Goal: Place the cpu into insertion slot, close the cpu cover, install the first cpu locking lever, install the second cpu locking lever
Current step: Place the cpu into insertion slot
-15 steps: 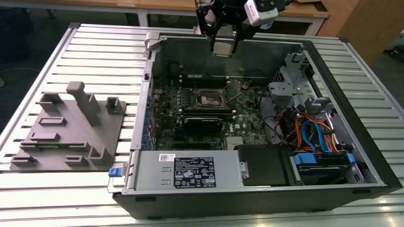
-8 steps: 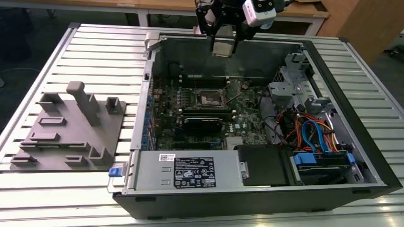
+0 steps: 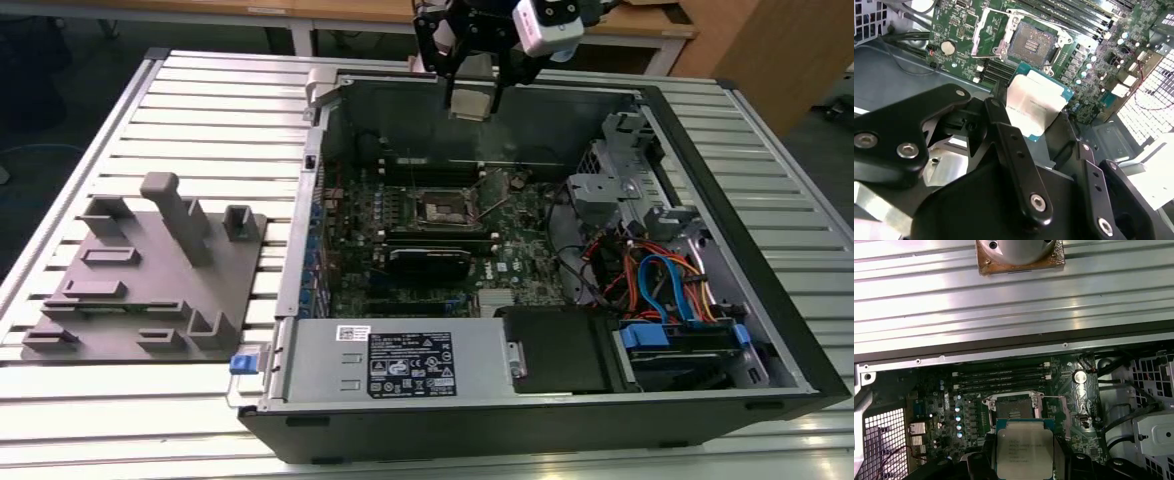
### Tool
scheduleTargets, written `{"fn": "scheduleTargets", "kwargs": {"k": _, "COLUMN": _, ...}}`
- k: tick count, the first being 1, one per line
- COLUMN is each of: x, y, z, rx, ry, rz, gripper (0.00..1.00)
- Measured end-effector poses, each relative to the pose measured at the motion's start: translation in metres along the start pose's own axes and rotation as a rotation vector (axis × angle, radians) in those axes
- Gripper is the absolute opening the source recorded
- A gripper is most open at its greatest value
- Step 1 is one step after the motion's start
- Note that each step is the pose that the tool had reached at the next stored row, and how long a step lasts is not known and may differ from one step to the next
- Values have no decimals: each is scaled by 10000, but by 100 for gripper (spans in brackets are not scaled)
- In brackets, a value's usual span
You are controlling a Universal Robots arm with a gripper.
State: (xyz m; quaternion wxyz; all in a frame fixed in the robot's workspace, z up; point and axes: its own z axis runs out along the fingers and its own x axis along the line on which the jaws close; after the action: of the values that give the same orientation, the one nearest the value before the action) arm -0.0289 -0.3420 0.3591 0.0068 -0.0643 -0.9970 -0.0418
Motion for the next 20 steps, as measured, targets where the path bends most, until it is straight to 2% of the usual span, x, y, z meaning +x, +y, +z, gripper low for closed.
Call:
{"fn": "scheduleTargets", "kwargs": {"k": 3, "x": 0, "y": 0, "z": 0, "rx": -2, "ry": -13, "rz": 155, "gripper": 54}}
{"fn": "scheduleTargets", "kwargs": {"k": 9, "x": 0, "y": -1, "z": 4, "rx": -14, "ry": -75, "rz": 925, "gripper": 54}}
{"fn": "scheduleTargets", "kwargs": {"k": 20, "x": 0, "y": 0, "z": 5, "rx": -16, "ry": -78, "rz": 947, "gripper": 54}}
